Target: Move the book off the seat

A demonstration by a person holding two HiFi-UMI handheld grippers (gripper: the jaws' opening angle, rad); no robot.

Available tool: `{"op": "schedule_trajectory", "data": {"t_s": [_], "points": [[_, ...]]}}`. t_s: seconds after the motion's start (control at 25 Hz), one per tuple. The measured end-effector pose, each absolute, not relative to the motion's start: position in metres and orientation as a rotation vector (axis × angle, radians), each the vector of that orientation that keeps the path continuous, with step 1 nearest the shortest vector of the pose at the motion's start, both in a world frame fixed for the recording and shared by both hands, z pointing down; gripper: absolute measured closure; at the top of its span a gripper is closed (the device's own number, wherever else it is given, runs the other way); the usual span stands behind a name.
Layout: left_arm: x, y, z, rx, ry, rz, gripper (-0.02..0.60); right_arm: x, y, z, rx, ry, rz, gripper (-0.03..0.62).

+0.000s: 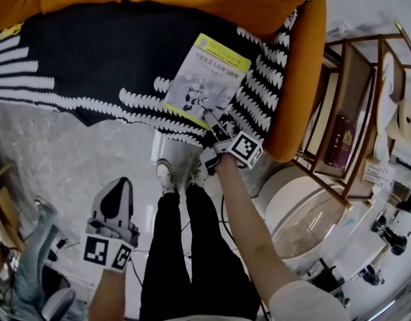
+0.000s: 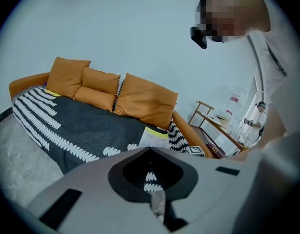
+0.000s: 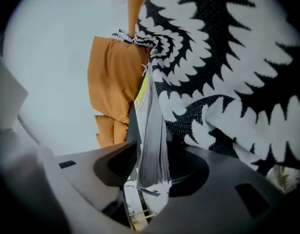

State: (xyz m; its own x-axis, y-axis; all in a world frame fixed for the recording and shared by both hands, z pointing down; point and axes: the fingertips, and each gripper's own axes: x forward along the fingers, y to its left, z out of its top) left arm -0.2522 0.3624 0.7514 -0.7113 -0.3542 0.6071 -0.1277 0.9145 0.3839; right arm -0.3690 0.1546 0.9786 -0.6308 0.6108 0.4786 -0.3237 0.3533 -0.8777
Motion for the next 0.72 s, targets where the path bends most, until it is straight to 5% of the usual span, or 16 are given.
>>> {"op": "schedule_trajectory", "data": {"t_s": [0.16, 0.72], "points": [[-0.247, 0.358, 0.754, 0.343, -2.347, -0.419, 0.565, -0.371, 0.157, 0.987, -0.290, -1.791, 1.293, 0.484], [-0.256, 0.360, 0.719, 0.362, -2.417, -0.424, 0.565, -0.400, 0.164, 0.882, -0.528, -2.016, 1.088, 0.493]]}}
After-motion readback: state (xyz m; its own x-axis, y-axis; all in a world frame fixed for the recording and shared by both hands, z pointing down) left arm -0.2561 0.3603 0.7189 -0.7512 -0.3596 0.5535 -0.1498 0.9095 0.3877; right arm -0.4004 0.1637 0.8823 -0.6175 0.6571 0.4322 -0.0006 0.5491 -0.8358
